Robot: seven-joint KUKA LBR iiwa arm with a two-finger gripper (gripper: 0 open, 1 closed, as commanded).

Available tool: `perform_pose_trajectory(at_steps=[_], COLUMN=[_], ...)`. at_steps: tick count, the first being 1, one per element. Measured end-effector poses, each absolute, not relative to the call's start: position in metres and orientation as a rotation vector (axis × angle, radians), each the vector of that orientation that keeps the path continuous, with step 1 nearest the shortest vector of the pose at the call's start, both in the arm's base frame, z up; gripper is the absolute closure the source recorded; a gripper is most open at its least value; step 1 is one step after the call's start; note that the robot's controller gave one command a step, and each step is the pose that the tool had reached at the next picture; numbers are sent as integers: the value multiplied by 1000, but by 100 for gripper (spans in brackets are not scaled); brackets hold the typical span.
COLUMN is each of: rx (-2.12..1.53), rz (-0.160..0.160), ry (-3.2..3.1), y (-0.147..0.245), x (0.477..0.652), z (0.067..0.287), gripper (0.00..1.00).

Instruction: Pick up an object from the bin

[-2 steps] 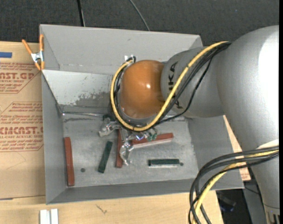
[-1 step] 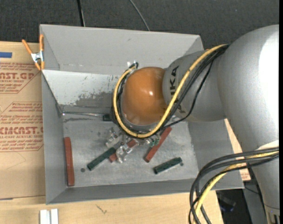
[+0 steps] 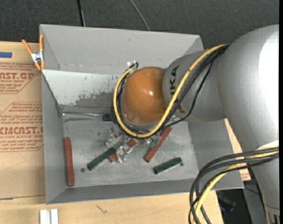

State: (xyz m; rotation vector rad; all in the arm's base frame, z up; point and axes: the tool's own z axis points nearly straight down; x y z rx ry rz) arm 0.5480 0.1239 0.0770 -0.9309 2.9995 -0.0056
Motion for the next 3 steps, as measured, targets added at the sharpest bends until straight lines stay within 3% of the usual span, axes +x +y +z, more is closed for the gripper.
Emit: perform_pose_trajectory(at_steps=[2, 3], rx=[-931, -934], rz=[0, 3], ry=[3002, 3007], y=[124, 125], x=[546, 544], z=[84, 103], gripper=[100, 100])
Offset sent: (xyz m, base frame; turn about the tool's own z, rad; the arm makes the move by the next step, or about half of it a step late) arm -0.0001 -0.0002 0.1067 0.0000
